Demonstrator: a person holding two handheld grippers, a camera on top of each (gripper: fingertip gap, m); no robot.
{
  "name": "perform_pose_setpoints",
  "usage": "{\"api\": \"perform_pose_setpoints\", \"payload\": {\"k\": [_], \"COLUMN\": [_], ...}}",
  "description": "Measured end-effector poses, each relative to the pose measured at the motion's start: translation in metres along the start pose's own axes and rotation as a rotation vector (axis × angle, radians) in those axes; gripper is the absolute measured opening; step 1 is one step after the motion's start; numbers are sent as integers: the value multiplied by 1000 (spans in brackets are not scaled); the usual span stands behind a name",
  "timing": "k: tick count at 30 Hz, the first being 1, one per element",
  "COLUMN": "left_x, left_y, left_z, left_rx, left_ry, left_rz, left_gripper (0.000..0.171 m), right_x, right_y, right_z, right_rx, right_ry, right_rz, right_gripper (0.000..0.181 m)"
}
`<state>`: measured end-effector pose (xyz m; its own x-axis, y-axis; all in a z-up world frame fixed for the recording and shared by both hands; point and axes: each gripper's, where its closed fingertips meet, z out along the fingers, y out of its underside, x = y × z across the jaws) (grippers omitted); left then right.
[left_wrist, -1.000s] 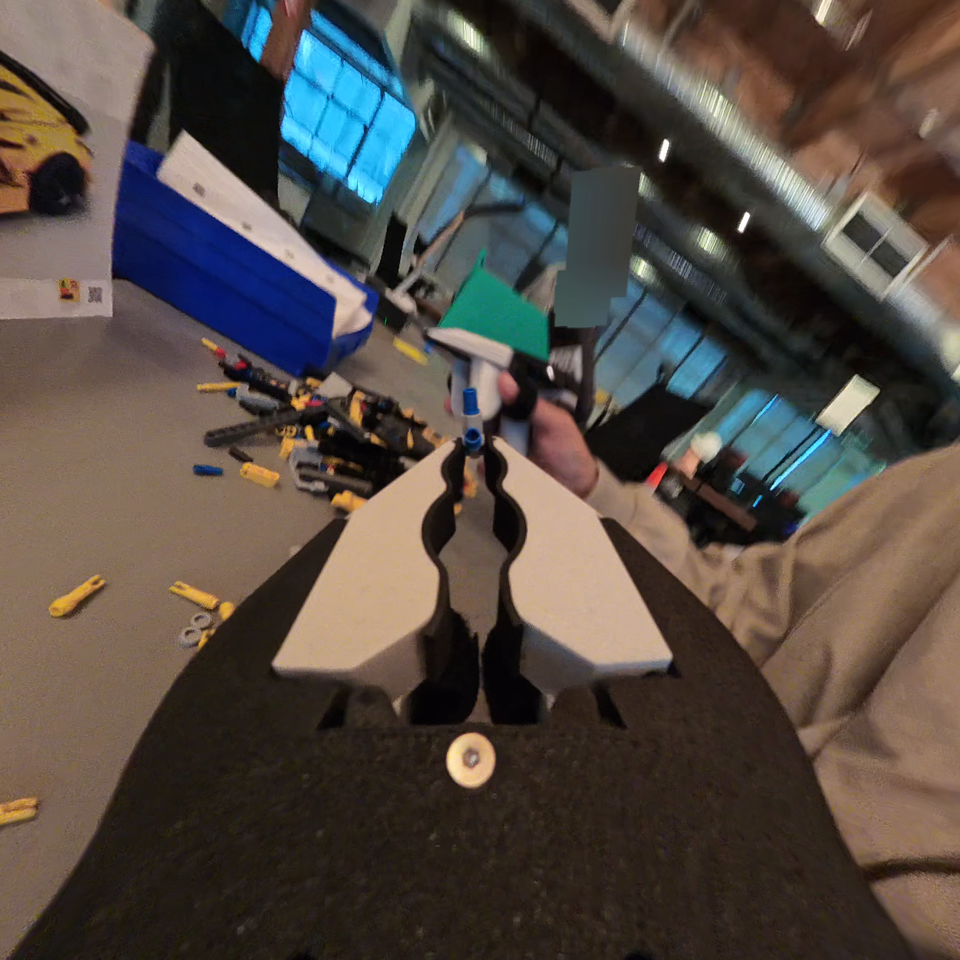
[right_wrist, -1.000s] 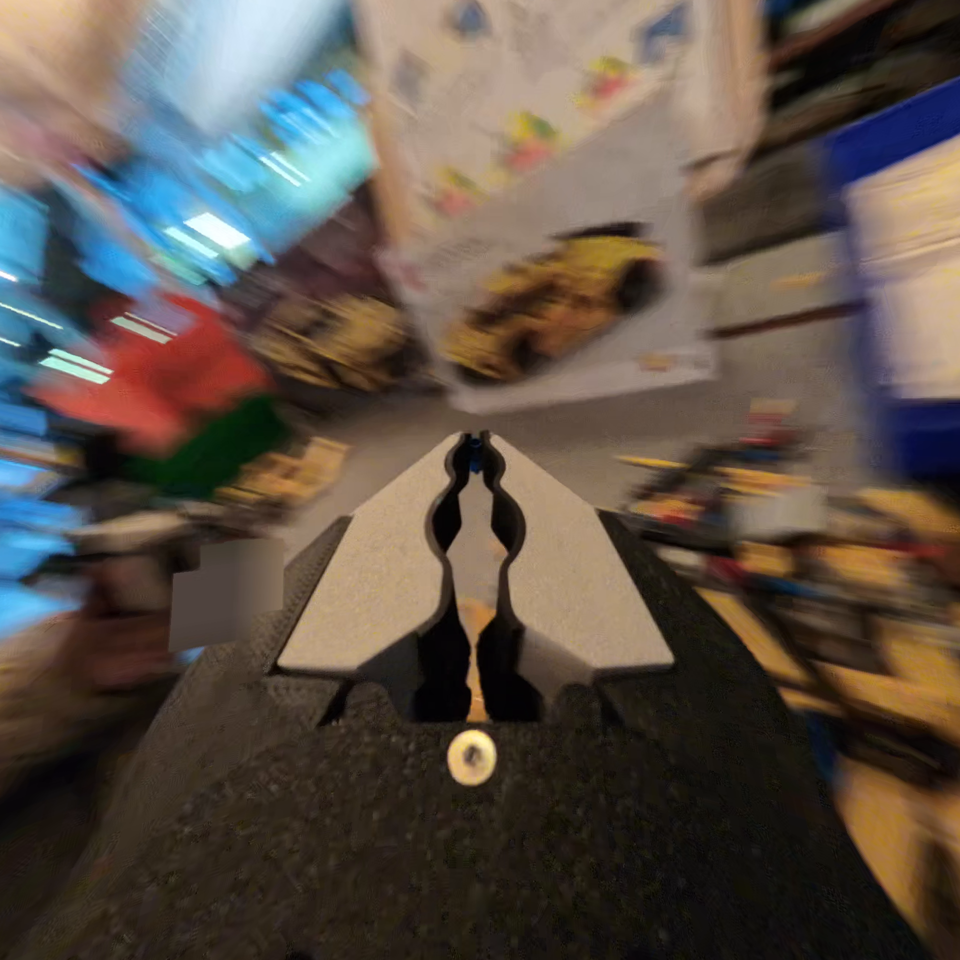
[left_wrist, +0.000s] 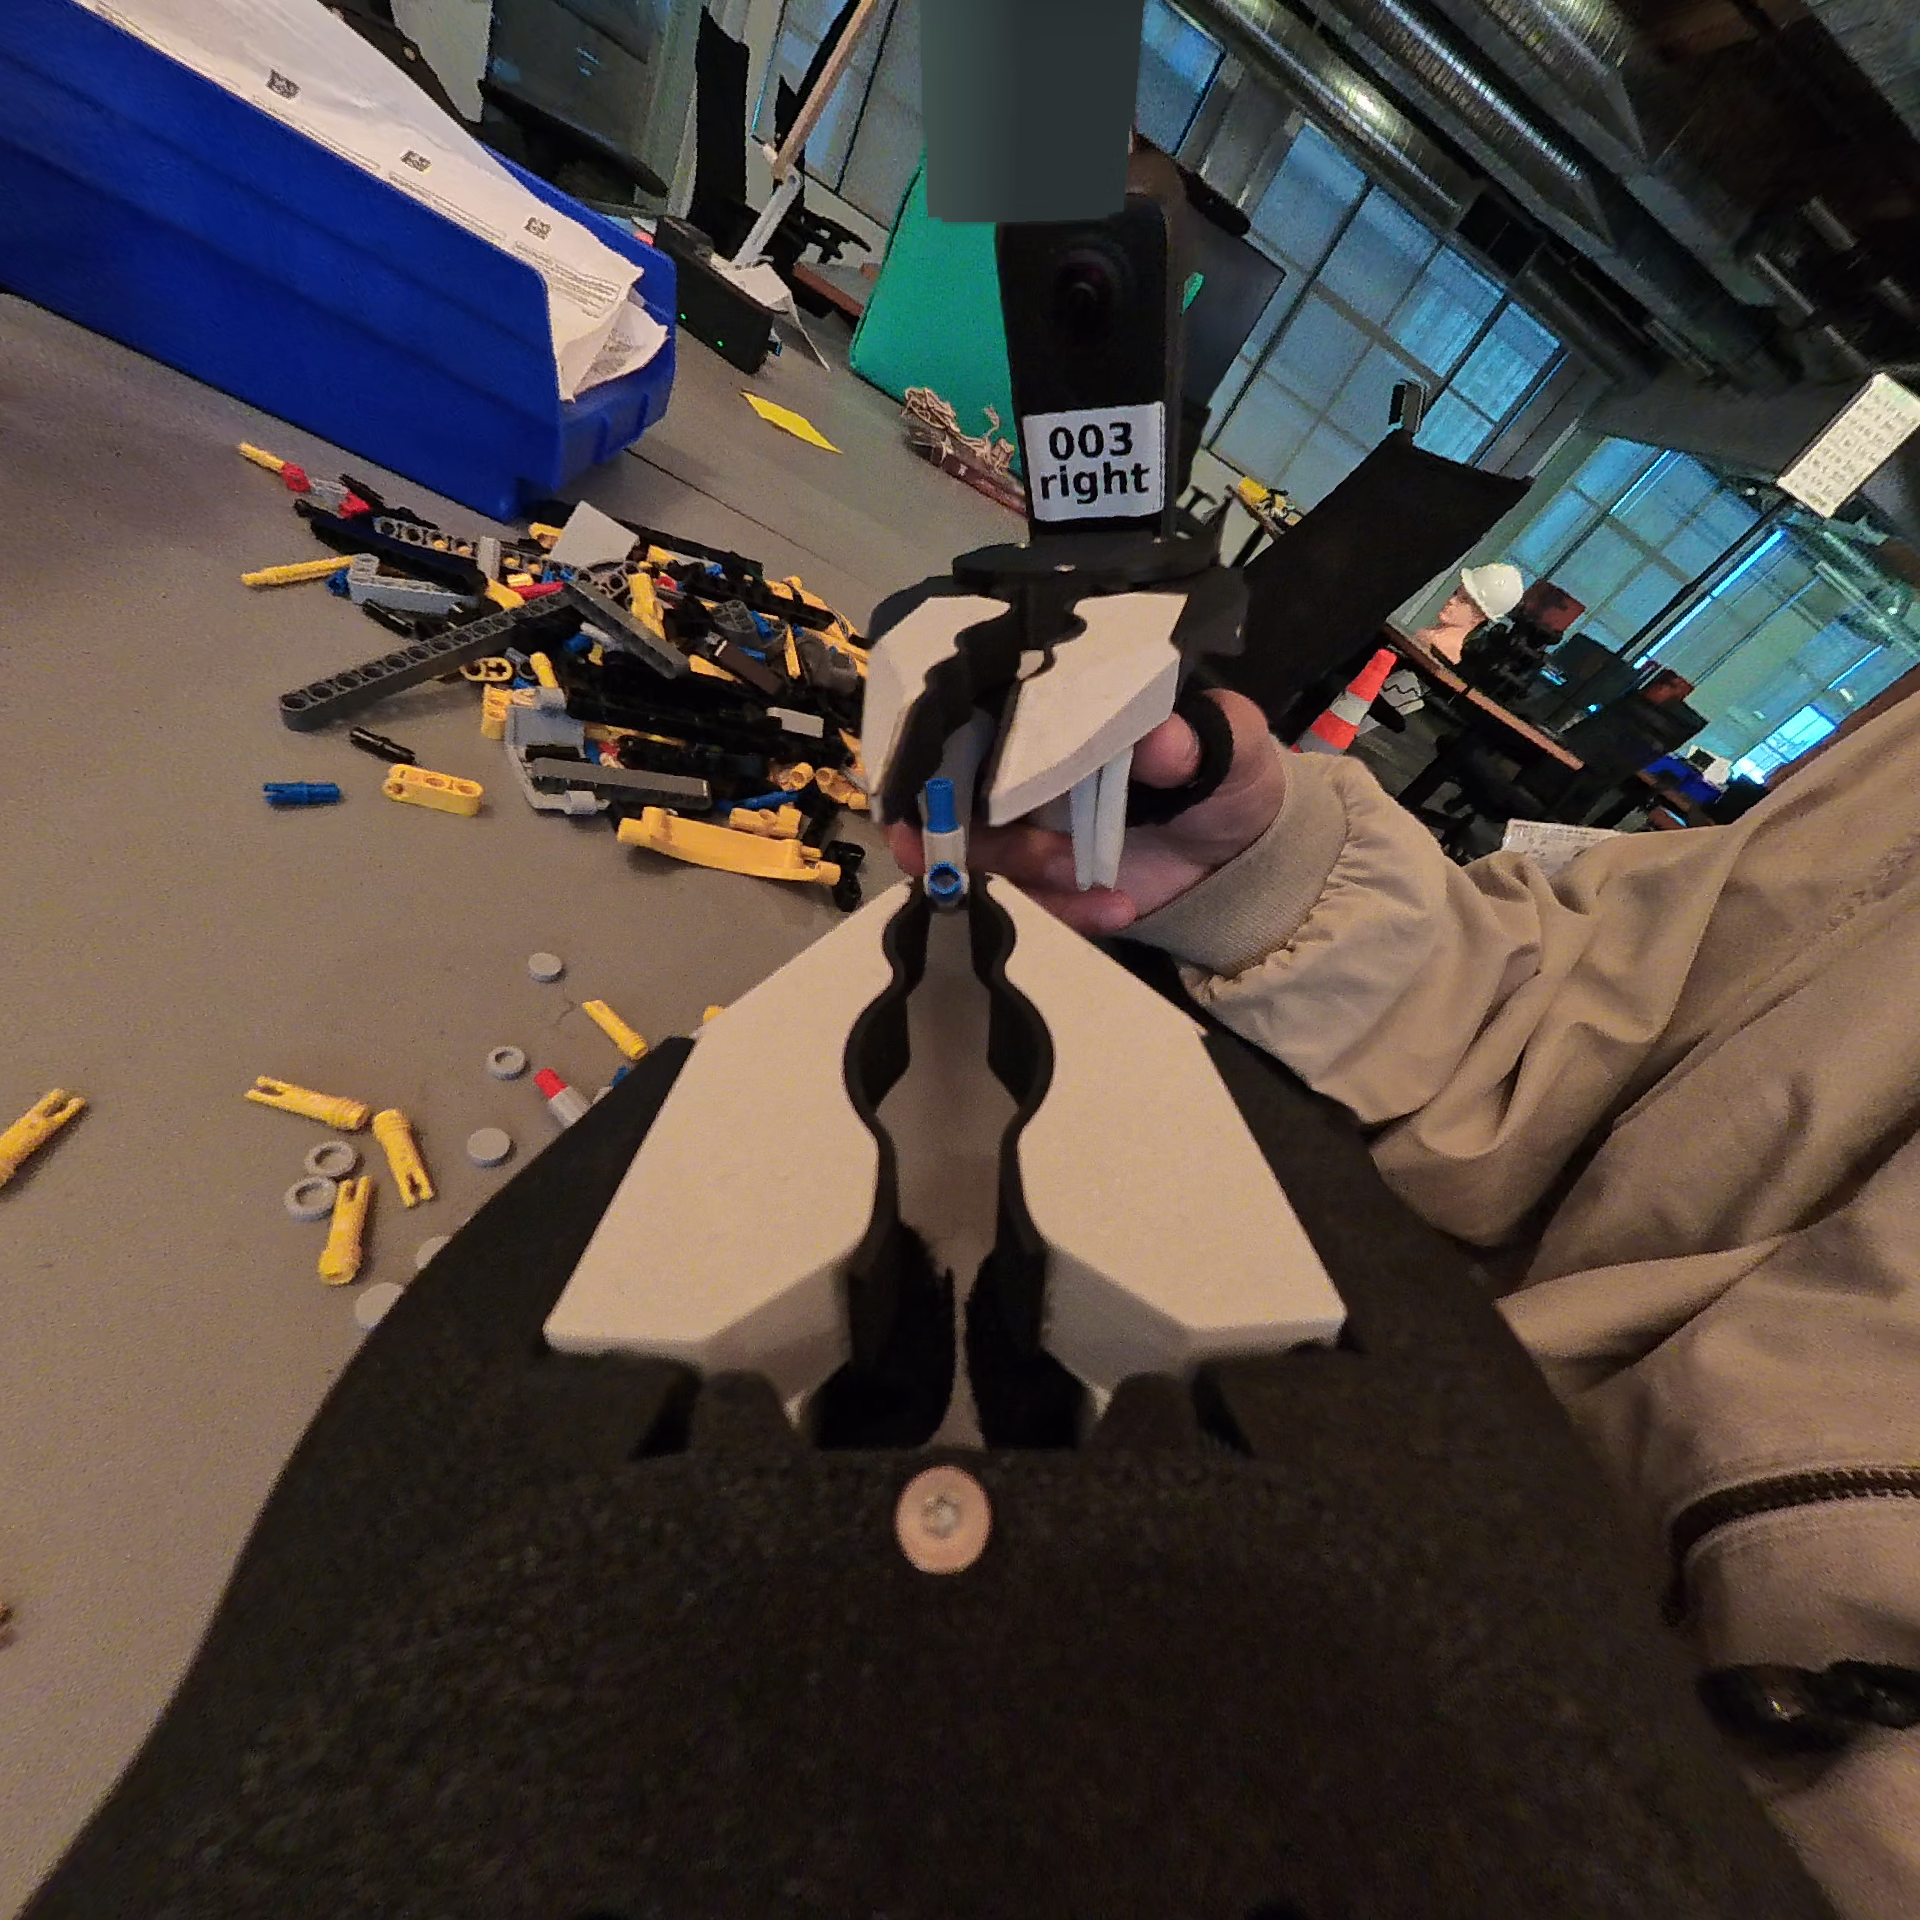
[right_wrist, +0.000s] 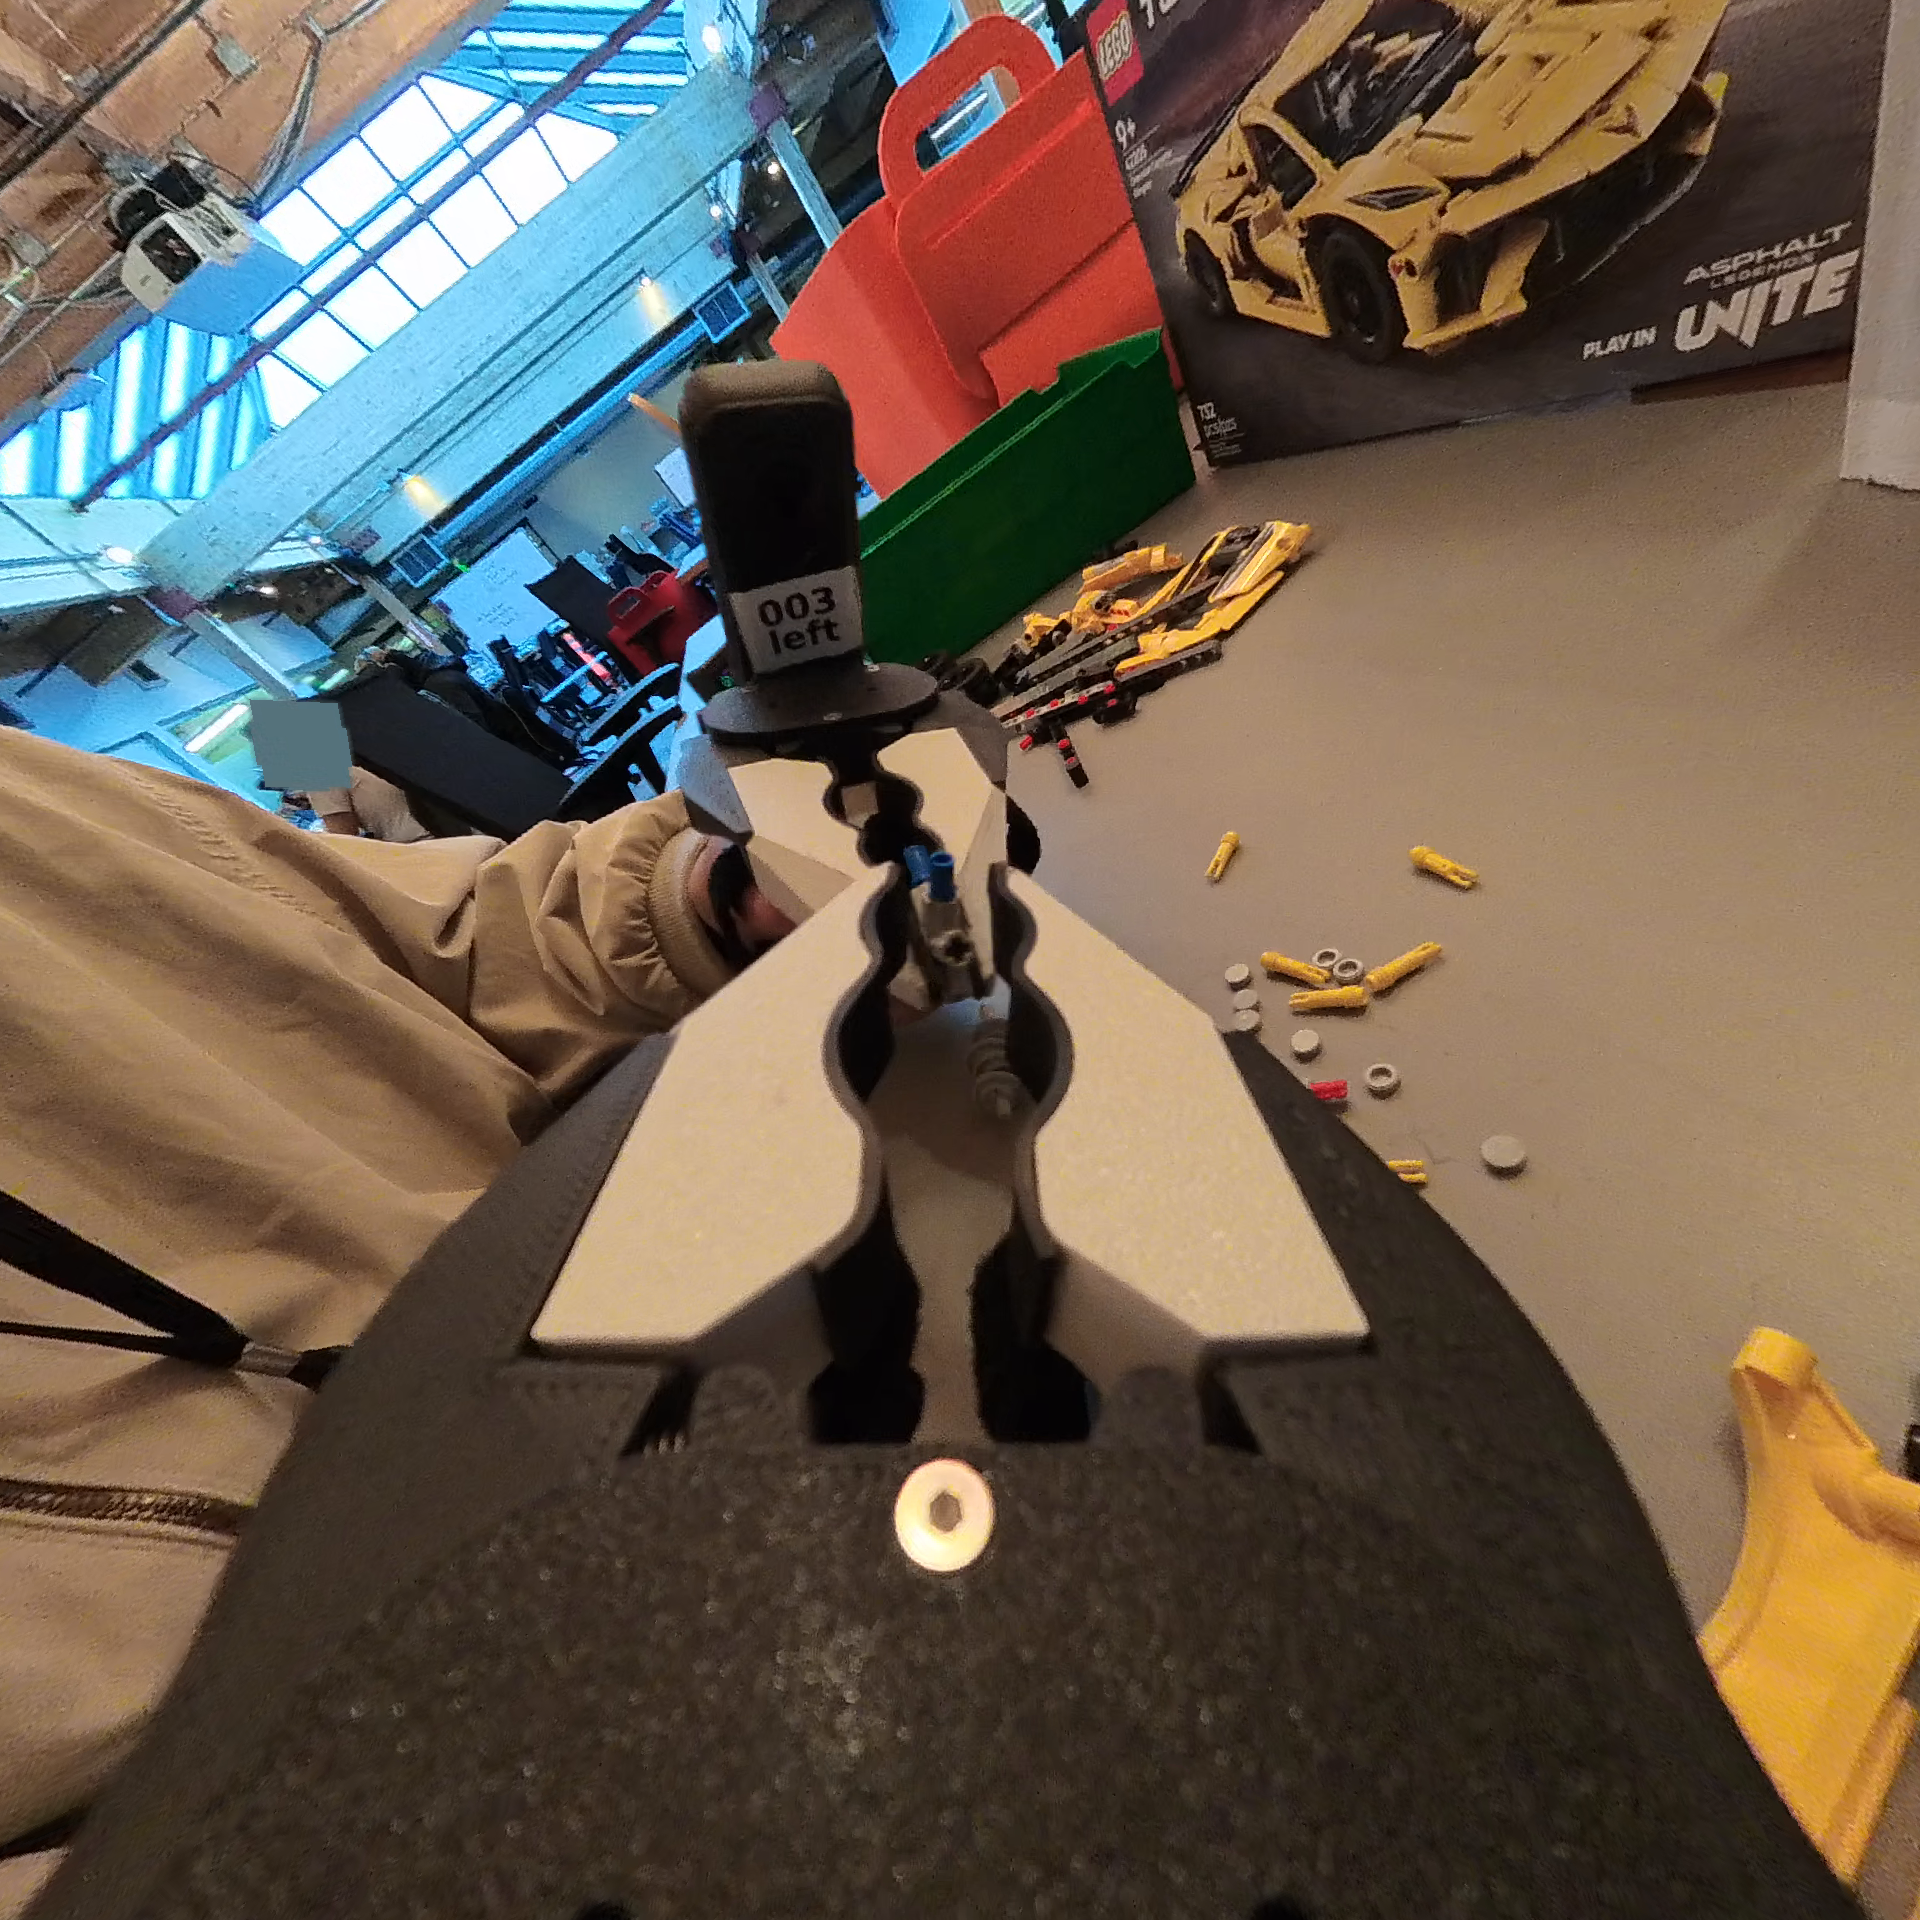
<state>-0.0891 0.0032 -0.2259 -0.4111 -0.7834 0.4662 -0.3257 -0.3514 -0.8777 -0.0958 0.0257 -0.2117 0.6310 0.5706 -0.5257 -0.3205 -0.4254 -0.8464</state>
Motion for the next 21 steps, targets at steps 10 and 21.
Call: {"api": "perform_pose_setpoints", "payload": {"k": [10, 21], "left_x": [0, 3], "left_y": [-2, -22], "left_z": [1, -13], "left_rx": [4, 88], "left_ry": [-33, -109], "left_rz": [58, 122], "left_gripper": [8, 6], "right_x": [-2, 20], "right_y": [-3, -68], "right_z": [2, -51], "right_rx": [53, 667], "right_ry": [-27, -83], "right_rz": [44, 346], "right_gripper": [2, 0]}}
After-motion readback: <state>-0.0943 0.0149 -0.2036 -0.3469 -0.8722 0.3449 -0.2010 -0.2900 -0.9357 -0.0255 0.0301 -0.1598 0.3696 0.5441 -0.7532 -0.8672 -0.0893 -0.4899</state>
